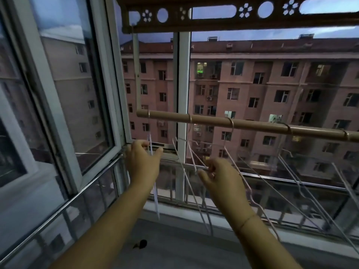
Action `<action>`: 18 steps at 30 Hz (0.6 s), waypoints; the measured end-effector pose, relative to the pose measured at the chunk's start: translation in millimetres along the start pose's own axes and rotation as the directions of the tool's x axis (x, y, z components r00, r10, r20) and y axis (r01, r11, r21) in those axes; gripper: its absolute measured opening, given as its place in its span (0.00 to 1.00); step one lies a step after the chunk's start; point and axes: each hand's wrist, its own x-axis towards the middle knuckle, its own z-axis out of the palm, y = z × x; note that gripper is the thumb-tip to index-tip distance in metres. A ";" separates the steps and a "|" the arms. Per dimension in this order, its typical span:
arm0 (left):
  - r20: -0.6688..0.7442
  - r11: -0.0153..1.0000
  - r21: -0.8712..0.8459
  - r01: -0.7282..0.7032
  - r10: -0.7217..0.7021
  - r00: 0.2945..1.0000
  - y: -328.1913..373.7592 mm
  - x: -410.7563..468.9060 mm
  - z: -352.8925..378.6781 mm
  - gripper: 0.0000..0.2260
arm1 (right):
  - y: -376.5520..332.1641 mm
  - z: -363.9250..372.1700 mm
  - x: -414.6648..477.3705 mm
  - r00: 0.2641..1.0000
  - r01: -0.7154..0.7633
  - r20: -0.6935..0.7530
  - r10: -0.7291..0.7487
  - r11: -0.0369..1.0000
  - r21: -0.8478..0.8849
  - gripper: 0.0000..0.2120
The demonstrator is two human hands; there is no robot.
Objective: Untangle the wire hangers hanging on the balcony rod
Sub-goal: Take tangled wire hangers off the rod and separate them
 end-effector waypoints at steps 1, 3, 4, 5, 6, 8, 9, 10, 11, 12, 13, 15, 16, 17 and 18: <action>0.034 0.999 -0.025 0.044 -0.043 0.999 -5.4 7.1 -3.8 0.14 | -3.8 7.6 1.7 1.000 -0.027 0.011 0.027 0.999 -0.019 0.10; 0.124 0.994 -0.069 0.089 -0.080 0.989 -12.8 19.7 -10.2 0.13 | -10.1 19.3 4.9 0.997 -0.077 0.004 0.077 0.997 -0.027 0.09; 0.164 0.993 -0.077 0.092 -0.078 0.983 -15.2 25.5 -13.1 0.11 | -12.6 24.2 6.4 0.995 -0.100 -0.002 0.100 0.995 -0.026 0.08; 0.195 0.993 -0.083 0.089 -0.071 0.978 -16.7 30.8 -15.6 0.10 | -15.2 28.5 7.9 0.993 -0.121 -0.008 0.121 0.992 -0.023 0.07; 0.221 0.993 -0.084 0.084 -0.063 0.973 -17.9 35.7 -17.6 0.09 | -18.3 32.2 8.8 0.990 -0.140 -0.012 0.140 0.990 -0.022 0.06; 0.268 0.994 -0.079 0.079 -0.056 0.962 -20.8 44.1 -21.2 0.06 | -24.1 39.2 10.1 0.986 -0.165 -0.025 0.164 0.986 -0.018 0.06; 0.295 0.991 -0.101 0.090 -0.056 0.954 -23.1 47.6 -22.6 0.05 | -26.3 42.3 10.5 0.984 -0.176 -0.033 0.175 0.984 -0.009 0.06; 0.324 0.983 -0.142 0.113 -0.062 0.944 -25.0 49.9 -23.8 0.05 | -28.7 44.6 10.7 0.981 -0.191 -0.035 0.191 0.982 0.000 0.06; 0.354 0.972 -0.188 0.144 -0.070 0.932 -26.9 51.6 -24.7 0.05 | -30.2 46.8 11.0 0.978 -0.204 -0.035 0.204 0.979 0.009 0.06; 0.382 0.959 -0.226 0.173 -0.076 0.921 -28.3 53.0 -25.2 0.05 | -32.0 48.3 11.2 0.976 -0.216 -0.032 0.216 0.976 0.014 0.06; 0.405 0.947 -0.254 0.195 -0.079 0.911 -29.4 54.4 -24.8 0.05 | -32.8 49.9 11.4 0.974 -0.222 -0.033 0.222 0.975 0.016 0.06; 0.444 0.931 -0.281 0.233 -0.089 0.892 -30.4 56.0 -23.0 0.06 | -34.5 51.4 11.5 0.973 -0.225 -0.041 0.225 0.974 0.017 0.06; 0.464 0.921 -0.292 0.259 -0.100 0.880 -30.7 56.2 -22.0 0.06 | -35.4 51.6 11.1 0.973 -0.224 -0.046 0.225 0.974 0.015 0.06; 0.483 0.908 -0.306 0.287 -0.112 0.868 -31.0 56.2 -20.6 0.05 | -35.5 51.7 11.0 0.974 -0.221 -0.052 0.222 0.975 0.011 0.06; 0.500 0.895 -0.318 0.312 -0.122 0.858 -31.5 56.2 -19.2 0.04 | -35.8 50.9 10.9 0.974 -0.222 -0.055 0.222 0.975 0.006 0.06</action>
